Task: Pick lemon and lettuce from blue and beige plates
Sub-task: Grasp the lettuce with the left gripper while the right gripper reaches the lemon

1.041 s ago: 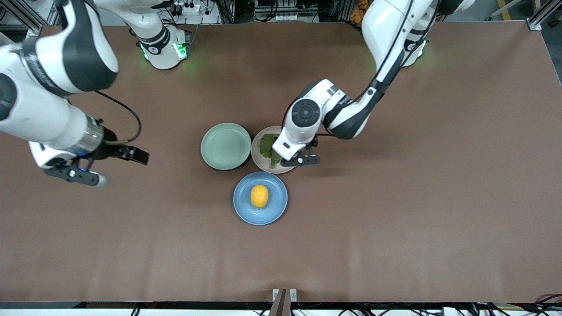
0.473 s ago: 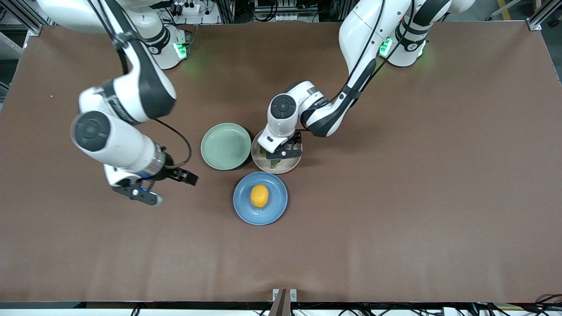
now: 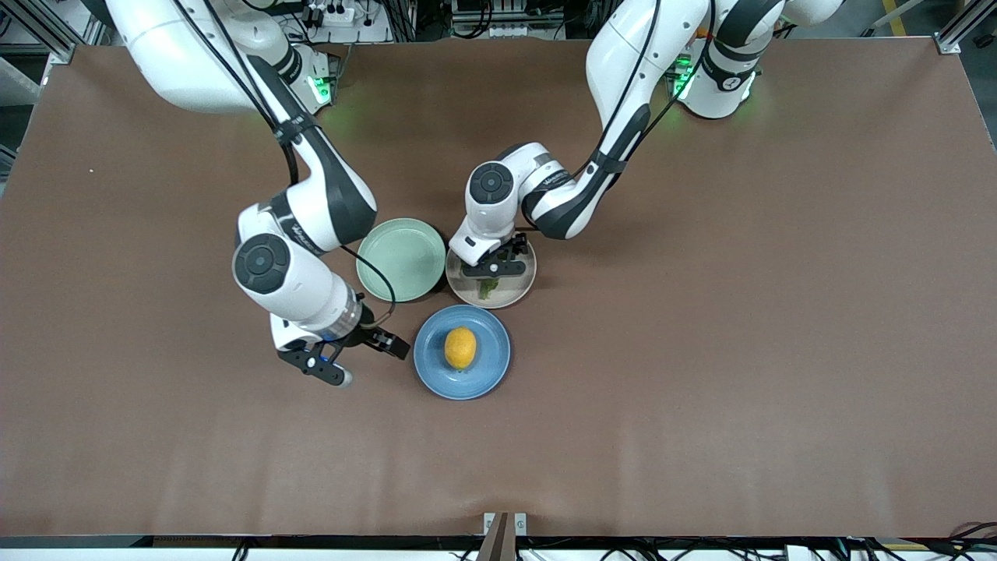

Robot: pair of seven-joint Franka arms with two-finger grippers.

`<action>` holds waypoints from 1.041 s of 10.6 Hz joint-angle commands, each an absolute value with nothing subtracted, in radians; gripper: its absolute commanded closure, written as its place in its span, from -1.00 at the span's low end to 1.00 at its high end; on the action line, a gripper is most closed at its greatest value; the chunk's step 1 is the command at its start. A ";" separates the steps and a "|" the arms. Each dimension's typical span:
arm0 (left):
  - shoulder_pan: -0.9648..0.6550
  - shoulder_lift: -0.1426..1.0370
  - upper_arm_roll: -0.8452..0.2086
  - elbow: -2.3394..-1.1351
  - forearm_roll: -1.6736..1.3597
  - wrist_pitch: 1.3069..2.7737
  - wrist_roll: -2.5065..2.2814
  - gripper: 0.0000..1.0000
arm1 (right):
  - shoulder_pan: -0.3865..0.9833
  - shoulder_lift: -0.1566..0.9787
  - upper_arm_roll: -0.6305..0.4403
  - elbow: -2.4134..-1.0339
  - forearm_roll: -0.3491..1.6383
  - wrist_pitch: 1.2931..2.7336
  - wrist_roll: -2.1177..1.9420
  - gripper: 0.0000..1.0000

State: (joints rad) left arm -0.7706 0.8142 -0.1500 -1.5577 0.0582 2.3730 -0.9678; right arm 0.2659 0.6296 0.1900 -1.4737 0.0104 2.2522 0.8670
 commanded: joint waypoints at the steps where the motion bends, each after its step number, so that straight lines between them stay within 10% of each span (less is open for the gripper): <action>1: -0.790 0.833 -0.135 -1.537 0.087 2.399 -1.003 -1.00 | 0.294 0.676 0.195 -1.451 0.018 2.340 0.935 -1.00; 4: -0.792 0.841 -0.124 -1.516 0.098 2.413 -1.003 -0.84 | 0.325 0.727 0.195 -1.451 0.011 2.430 0.991 -1.00; 6: -0.796 0.841 -0.121 -1.516 0.100 2.413 -1.032 0.76 | 0.340 0.750 0.195 -1.451 0.005 2.485 1.000 -1.00; 7: -0.796 0.841 -0.121 -1.516 0.101 2.413 -1.034 1.00 | 0.348 0.764 0.195 -1.451 0.002 2.490 1.002 -1.00; 11: -0.796 0.828 -0.120 -1.519 0.115 2.411 -1.034 1.00 | 0.390 0.828 0.193 -1.451 -0.026 2.566 1.003 -1.00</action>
State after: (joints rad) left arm -0.7811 0.8200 -0.1344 -1.5258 0.0810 2.4032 -0.9920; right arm 0.3790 0.7944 0.1923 -1.4737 0.0000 2.5428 0.9761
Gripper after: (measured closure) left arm 0.753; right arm 0.000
